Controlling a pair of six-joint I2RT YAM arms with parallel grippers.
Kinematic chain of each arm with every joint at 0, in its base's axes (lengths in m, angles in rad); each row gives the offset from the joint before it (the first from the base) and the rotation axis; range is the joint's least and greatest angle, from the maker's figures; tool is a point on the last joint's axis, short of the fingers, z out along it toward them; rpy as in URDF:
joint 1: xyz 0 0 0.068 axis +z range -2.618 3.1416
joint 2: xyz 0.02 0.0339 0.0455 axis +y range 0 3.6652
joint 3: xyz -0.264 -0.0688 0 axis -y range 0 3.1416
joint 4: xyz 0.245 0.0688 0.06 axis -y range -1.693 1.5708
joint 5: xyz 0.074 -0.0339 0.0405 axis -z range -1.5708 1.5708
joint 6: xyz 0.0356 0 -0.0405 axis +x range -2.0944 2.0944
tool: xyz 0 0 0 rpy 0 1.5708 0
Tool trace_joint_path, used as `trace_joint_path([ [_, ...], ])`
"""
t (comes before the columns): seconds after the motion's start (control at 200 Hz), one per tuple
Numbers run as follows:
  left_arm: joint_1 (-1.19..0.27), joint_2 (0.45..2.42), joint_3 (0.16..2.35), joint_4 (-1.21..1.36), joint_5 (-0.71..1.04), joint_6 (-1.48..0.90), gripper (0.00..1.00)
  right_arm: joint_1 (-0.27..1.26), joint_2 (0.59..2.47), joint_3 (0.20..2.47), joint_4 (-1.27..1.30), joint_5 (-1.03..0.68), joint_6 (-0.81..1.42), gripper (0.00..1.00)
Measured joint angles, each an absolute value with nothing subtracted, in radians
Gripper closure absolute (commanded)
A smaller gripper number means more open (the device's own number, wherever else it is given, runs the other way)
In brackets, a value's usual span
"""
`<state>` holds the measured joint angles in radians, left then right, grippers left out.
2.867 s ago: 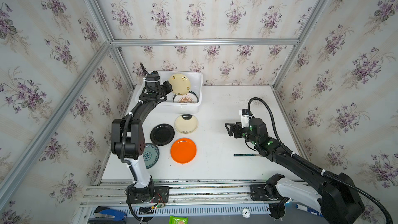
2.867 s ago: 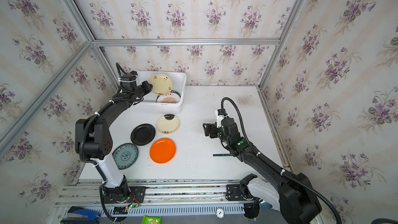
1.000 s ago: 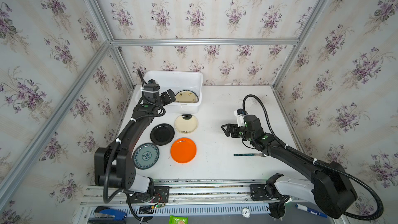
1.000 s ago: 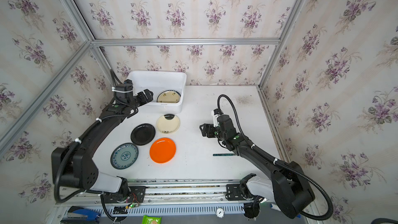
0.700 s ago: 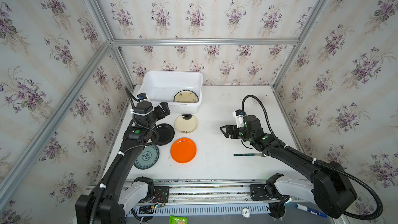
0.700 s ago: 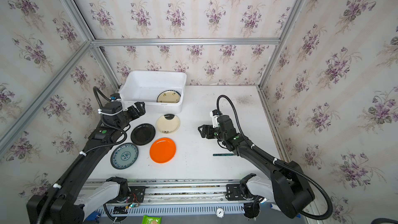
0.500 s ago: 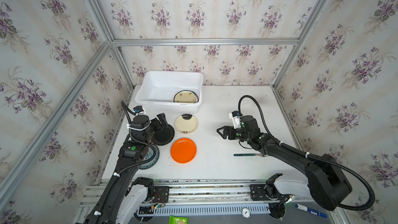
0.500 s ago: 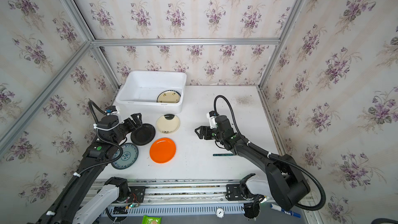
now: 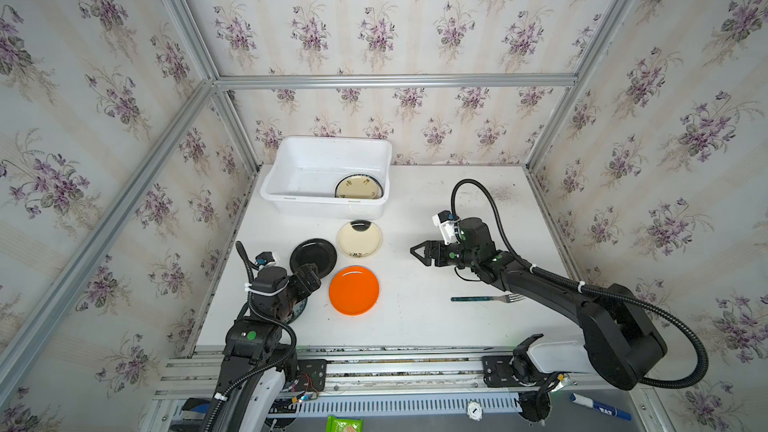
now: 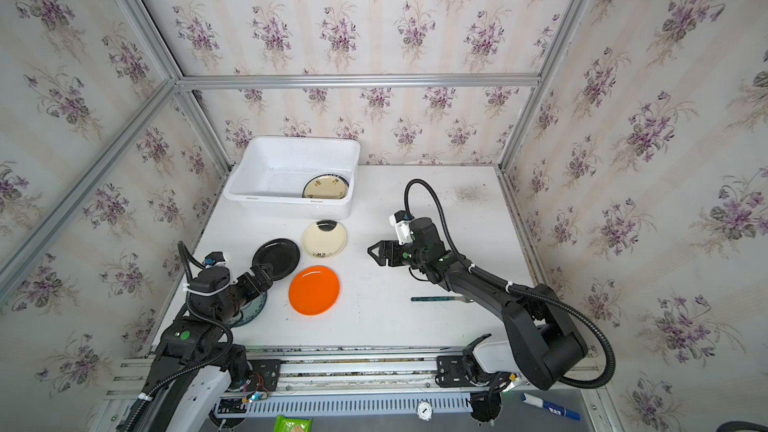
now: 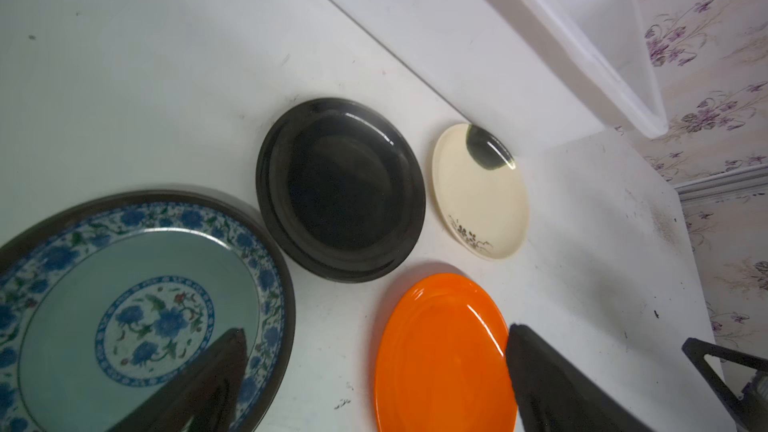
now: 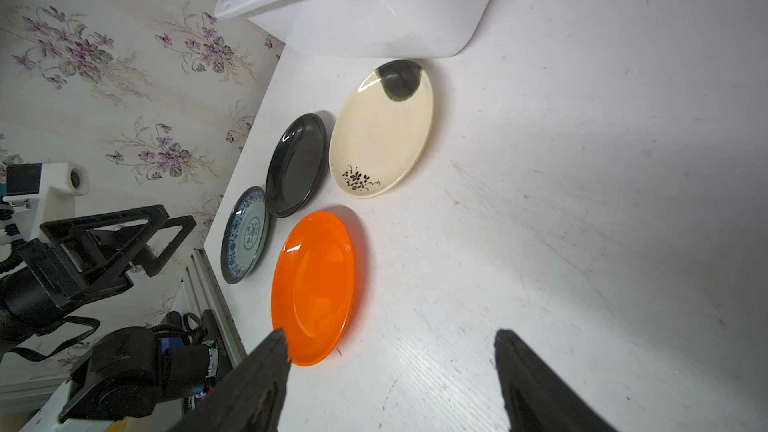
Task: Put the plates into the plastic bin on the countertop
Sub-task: 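Move the left gripper down to the orange plate rim nearest the robot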
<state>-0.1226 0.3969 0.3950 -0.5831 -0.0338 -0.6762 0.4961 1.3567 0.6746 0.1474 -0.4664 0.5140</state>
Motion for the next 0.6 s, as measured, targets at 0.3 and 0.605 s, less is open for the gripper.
trace_joint_path([
  [0.3, -0.126, 0.492, 0.351, -0.579, 0.058, -0.716, 0.17, 0.496, 1.393, 0.706, 0.105, -0.471, 0.488, 0.20],
  [0.605, -0.131, 0.589, 0.291, -0.492, 0.149, -0.728, 0.30, 0.496, 1.437, 0.738, 0.084, -0.476, 0.485, 0.20],
])
